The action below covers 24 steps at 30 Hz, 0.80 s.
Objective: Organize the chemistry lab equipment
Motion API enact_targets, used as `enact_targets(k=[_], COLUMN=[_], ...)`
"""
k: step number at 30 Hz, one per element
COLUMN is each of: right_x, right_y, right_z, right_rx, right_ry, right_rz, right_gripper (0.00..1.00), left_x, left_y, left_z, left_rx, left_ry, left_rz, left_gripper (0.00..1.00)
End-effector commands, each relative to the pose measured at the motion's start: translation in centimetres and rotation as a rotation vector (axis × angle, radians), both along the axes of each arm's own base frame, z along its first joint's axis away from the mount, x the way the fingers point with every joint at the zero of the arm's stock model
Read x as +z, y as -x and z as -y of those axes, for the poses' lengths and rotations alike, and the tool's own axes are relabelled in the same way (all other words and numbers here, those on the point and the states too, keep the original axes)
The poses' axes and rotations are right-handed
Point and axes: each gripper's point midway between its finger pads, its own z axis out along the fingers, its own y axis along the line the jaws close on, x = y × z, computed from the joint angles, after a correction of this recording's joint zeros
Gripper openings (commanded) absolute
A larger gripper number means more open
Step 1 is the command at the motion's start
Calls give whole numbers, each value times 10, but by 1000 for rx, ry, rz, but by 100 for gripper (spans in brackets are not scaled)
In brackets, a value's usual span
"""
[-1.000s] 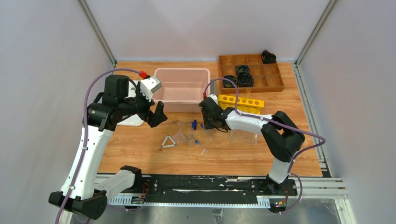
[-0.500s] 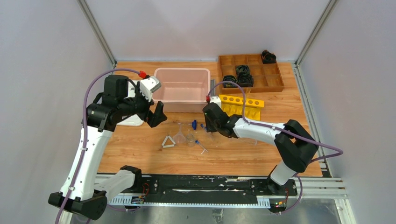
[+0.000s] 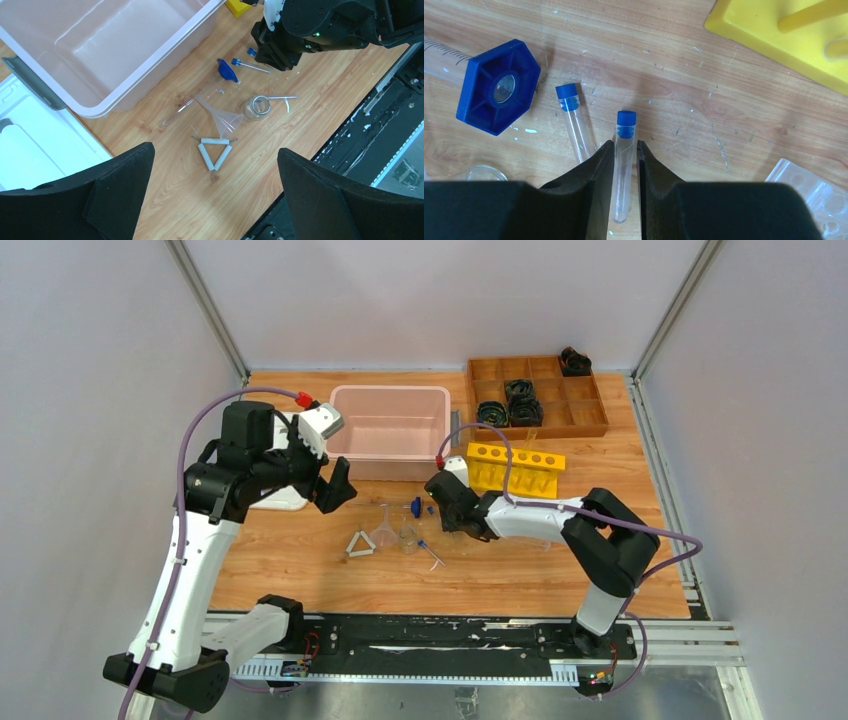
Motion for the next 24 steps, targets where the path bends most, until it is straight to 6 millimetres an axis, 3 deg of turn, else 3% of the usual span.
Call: enact_targets(k=[1,12,16,18,24], right_x=[-4,-5,1,9,70], right_y=[1,9,18,20,20], right_z=[6,17,24,25,22], right_rx=[-50,-124,-157,-158,-118], right_ry=[35,26,-23,-52,-160], right_rz=[15,-9,-13,-9,74], right_gripper=[27,29,9,0,0], left_x=[13,7,4,4,4], left_y=[1,5,10,11,13], left_z=[0,1,5,7,11], left_rx=[-5,-12,-24,-28,-24], left_ry=[6,4,31,43,72], left_rz=[42,9,-19,-29,-60], left_gripper=[100,100,100,100,100])
